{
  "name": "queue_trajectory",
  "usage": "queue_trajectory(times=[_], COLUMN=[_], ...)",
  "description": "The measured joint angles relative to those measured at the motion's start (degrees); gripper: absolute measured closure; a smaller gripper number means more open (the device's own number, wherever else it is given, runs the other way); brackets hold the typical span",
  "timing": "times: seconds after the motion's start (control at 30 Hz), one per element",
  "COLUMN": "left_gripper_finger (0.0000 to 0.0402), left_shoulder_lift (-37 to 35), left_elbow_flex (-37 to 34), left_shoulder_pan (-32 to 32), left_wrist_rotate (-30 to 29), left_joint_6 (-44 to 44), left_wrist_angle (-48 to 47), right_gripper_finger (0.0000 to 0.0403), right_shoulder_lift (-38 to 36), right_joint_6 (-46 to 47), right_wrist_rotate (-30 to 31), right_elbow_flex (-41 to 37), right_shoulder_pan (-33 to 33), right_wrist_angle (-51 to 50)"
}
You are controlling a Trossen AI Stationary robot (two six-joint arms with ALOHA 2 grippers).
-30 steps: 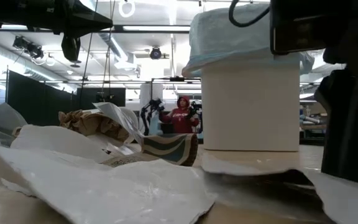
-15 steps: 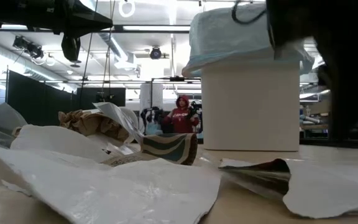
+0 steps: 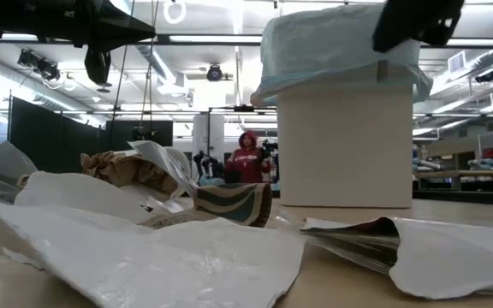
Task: Place trash/remove bag and relplace
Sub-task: Put the transparent plastic into the trash bin
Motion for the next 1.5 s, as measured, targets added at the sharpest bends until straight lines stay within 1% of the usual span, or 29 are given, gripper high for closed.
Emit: queue_trajectory(times=[0.1, 0.3, 0.4, 0.47, 0.57, 0.73, 0.87, 0.97, 1.13, 1.17, 1.2, 1.33, 1.43, 1.5], left_gripper_finger=[0.0394, 0.0394, 0.0394, 0.0394, 0.0394, 0.0394, 0.0394, 0.0394, 0.0394, 0.0394, 0.0394, 0.0394, 0.0394, 0.0394], left_shoulder_lift=[-0.02, -0.02, -0.01, 0.00, -0.02, 0.00, -0.02, -0.02, -0.02, -0.02, -0.02, -0.02, -0.02, -0.02], left_elbow_flex=[0.00, 0.00, 0.00, 0.00, 0.00, 0.00, 0.00, 0.00, 0.00, 0.00, 0.00, 0.00, 0.00, 0.00], left_shoulder_pan=[0.00, 0.01, 0.00, 0.02, 0.02, 0.02, 0.01, 0.00, 0.01, 0.02, 0.02, 0.02, 0.02, 0.00], left_wrist_rotate=[0.00, 0.00, 0.00, 0.00, 0.00, 0.00, 0.00, -0.01, -0.01, -0.01, 0.00, 0.00, -0.01, 0.00], left_joint_6=[0.00, 0.00, 0.00, 0.02, 0.00, 0.00, 0.00, 0.00, 0.00, 0.01, 0.00, 0.00, 0.01, 0.00], left_wrist_angle=[0.04, 0.01, 0.00, 0.02, 0.02, 0.02, 0.01, -0.01, 0.02, 0.01, 0.03, 0.02, 0.01, 0.02], right_gripper_finger=[0.0322, 0.0205, 0.0157, 0.0138, 0.0131, 0.0149, 0.0187, 0.0240, 0.0373, 0.0387, 0.0391, 0.0383, 0.0398, 0.0399], right_shoulder_lift=[3.40, 9.79, 12.22, 13.85, 16.13, 19.31, 21.16, 21.24, 19.53, 19.17, 18.87, 17.90, 16.84, 15.94], right_joint_6=[-2.58, -3.52, -3.26, -3.58, -3.65, -0.24, 5.46, 7.72, 8.52, 8.52, 8.66, 10.73, 10.84, 10.39], right_wrist_rotate=[-3.05, -3.30, -4.27, -5.28, -6.73, -7.12, -7.42, -7.72, -7.37, -7.48, -7.49, -8.03, -8.80, -8.81], right_elbow_flex=[0.00, 0.00, 0.00, 0.00, 0.00, 0.11, 0.58, 0.55, 0.22, 0.10, 0.05, -0.09, -0.09, -0.09], right_shoulder_pan=[0.02, -0.08, -0.11, 0.39, 1.84, 3.71, 3.82, 3.80, 3.64, 3.63, 3.63, 3.63, 3.63, 3.63], right_wrist_angle=[0.69, 1.00, 2.16, 2.94, 4.46, 3.26, 0.62, -1.22, -1.99, -2.00, -2.11, -2.29, -1.93, -1.79])
